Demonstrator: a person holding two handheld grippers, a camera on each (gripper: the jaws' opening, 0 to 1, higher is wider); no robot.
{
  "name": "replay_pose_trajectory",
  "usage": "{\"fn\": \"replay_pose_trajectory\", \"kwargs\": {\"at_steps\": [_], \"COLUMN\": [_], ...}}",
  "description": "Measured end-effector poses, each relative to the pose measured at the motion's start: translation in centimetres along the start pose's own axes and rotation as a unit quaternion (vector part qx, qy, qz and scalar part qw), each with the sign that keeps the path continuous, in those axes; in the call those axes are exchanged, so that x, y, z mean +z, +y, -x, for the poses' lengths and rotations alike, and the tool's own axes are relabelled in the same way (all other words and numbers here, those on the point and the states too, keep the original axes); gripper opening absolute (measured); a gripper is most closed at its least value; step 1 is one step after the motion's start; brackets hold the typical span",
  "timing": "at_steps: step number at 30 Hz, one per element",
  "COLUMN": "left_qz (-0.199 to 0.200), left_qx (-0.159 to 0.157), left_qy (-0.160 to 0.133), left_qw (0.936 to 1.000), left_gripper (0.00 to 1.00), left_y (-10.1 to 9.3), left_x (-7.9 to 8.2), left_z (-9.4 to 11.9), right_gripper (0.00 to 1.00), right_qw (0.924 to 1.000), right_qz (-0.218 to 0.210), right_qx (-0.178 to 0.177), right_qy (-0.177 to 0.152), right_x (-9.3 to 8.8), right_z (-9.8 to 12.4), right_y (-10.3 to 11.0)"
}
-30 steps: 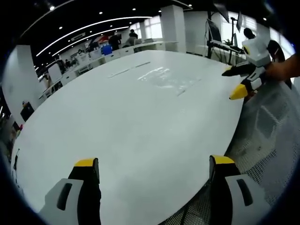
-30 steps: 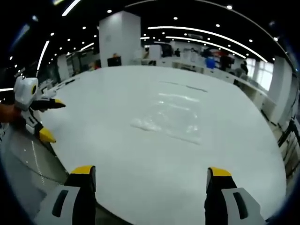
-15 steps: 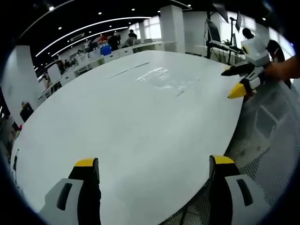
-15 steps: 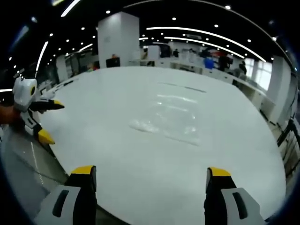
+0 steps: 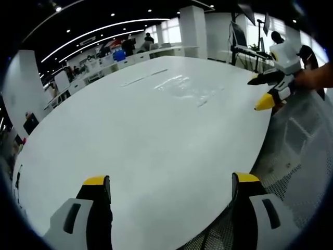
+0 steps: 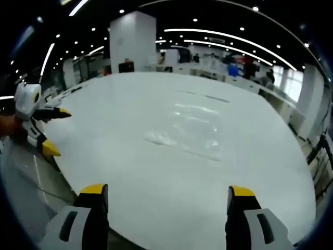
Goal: Open the resealable bag by pulling the two sides of the seal apart until the entire bag opening is separated and visibly accessible.
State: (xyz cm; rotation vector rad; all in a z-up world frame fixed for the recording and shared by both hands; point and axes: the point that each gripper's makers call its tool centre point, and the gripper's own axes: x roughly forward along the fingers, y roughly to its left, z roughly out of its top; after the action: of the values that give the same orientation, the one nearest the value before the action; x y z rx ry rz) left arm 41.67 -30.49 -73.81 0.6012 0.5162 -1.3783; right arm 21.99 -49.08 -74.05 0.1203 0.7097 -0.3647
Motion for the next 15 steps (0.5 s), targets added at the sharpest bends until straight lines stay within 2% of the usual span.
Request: {"fn": "replay_pose_trajectory", "kwargs": {"at_steps": [11,15], "left_qz": [-0.004,-0.005], "left_qx": [-0.017,-0.018], "left_qy": [0.012,0.011], "left_qw": [0.9998,0.9998], "left_gripper": [0.95,0.95], "left_y": [-0.83,-0.78], "left_x": [-0.47,-0.43], "left_z": [-0.20,-0.17], "right_gripper": [0.93,0.93], "right_qw": [1.0000,0.9998], "right_qz": [0.000,-0.004], "right_qx": [-0.005,-0.005], "right_qy": [-0.002,-0.018], "right_x": [0.01,0.72], "right_z": [0.19,0.31], "right_y": [-0.24,-0.20]}}
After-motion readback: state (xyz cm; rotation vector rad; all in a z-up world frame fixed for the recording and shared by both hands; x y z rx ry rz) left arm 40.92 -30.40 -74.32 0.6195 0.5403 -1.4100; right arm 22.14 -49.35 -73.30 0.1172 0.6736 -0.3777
